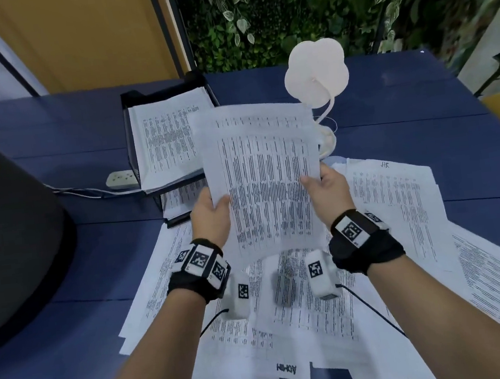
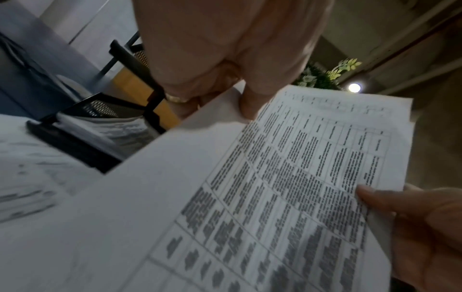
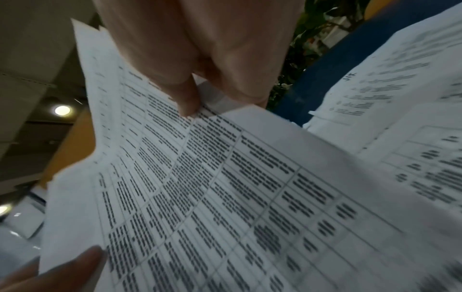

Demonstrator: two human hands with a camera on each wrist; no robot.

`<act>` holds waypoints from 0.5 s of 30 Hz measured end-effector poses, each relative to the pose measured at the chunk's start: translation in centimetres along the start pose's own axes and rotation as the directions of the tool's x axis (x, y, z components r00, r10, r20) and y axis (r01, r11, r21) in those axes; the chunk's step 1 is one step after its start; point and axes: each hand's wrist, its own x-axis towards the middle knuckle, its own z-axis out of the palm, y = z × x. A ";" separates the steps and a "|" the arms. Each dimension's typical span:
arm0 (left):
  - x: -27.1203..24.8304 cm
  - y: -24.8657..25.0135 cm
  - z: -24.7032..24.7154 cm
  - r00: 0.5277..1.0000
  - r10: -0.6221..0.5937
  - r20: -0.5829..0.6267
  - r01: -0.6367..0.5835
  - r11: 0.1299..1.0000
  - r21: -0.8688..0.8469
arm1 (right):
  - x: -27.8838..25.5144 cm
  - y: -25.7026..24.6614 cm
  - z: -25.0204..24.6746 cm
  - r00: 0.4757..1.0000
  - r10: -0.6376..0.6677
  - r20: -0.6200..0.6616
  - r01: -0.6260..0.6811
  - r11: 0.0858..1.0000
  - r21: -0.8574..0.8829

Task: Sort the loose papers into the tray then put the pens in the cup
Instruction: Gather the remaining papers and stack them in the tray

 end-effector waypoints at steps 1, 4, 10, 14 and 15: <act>-0.1 0.4 -0.3 0.999 0.031 -0.033 -0.032 0.999 -0.038 | -0.1 -0.3 0.3 0.999 -0.029 -0.014 0.029 0.999 0.030; -0.4 0.9 -1.0 0.992 0.095 -0.088 -0.106 0.985 -0.134 | -0.6 -0.9 1.1 0.995 -0.093 -0.039 0.096 0.992 0.080; -1.1 -1.8 -1.3 0.999 0.016 -0.029 -0.022 0.980 -0.197 | -1.5 1.0 2.1 0.998 -0.044 -0.052 0.046 0.999 0.025; -1.1 -3.7 -0.8 0.995 -0.098 0.022 0.101 0.982 -0.158 | -1.8 3.3 1.9 0.993 0.108 0.044 -0.101 0.987 -0.127; -0.9 -4.0 -0.9 0.992 -0.122 0.026 0.124 0.983 -0.135 | -1.8 4.0 1.8 0.982 0.168 0.084 -0.148 0.967 -0.209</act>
